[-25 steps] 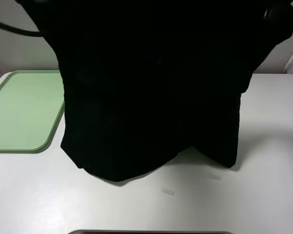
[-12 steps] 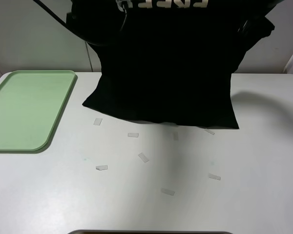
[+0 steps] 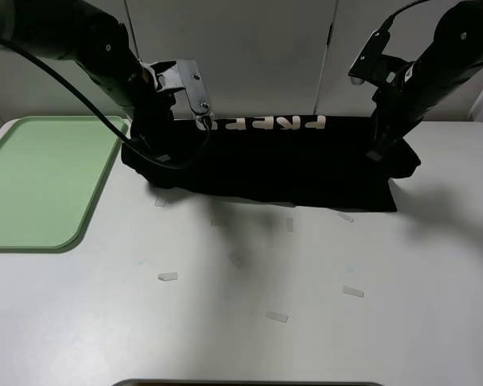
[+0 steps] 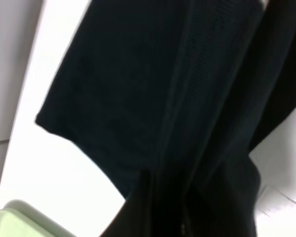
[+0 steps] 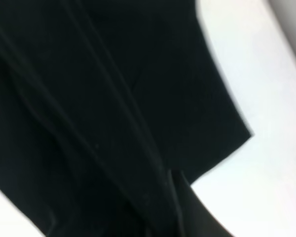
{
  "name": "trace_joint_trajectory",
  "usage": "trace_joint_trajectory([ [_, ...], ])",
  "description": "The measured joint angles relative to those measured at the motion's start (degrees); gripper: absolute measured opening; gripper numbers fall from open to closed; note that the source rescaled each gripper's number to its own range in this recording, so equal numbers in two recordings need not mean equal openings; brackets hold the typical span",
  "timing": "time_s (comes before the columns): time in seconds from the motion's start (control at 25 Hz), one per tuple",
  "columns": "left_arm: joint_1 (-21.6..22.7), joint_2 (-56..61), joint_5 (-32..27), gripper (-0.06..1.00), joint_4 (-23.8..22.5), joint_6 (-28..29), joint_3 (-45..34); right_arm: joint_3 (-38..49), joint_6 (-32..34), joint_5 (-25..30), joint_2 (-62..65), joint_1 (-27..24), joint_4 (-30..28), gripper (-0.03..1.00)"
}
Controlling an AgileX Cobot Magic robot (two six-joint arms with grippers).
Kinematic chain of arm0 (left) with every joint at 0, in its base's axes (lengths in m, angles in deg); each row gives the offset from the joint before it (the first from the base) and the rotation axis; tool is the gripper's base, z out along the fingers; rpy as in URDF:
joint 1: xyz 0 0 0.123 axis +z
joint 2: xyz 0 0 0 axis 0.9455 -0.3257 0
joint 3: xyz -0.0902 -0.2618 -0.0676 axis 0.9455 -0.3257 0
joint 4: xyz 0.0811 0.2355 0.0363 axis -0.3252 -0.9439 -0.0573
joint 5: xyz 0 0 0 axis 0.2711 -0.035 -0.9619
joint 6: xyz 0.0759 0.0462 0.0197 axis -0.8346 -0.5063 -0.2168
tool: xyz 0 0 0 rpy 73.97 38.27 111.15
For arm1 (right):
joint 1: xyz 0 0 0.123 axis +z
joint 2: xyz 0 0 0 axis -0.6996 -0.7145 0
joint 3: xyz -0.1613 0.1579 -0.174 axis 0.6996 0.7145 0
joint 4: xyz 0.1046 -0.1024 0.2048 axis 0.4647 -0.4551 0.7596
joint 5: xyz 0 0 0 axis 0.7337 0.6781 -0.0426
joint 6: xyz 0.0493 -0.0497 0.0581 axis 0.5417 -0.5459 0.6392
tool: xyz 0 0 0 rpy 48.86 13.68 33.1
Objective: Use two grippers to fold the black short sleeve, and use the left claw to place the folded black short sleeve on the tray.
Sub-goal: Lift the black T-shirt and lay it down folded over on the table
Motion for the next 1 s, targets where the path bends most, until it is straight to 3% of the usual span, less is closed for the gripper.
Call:
trace_joint_trajectory([
  [0.2,0.0,0.0,4.6,0.01,-4.5,0.1,-1.0,0.3,1.8,-3.5,0.0,0.0,-3.1,0.00],
  [0.4,0.9,0.0,15.1,0.01,-15.5,0.5,-0.7,-3.1,4.0,-8.1,0.0,-0.7,-9.3,0.00],
  [0.48,2.0,0.0,18.6,0.01,-17.3,1.5,0.8,-6.0,5.6,-9.2,0.0,-1.4,-9.9,0.00],
  [0.76,4.1,0.0,24.1,0.01,-18.6,3.7,5.1,-9.8,7.0,-9.5,0.0,-2.0,-8.7,0.00],
  [1.0,4.1,-0.1,27.7,0.01,-18.8,7.4,-7.2,-1.1,7.1,-7.0,0.0,-1.8,-3.9,0.00],
])
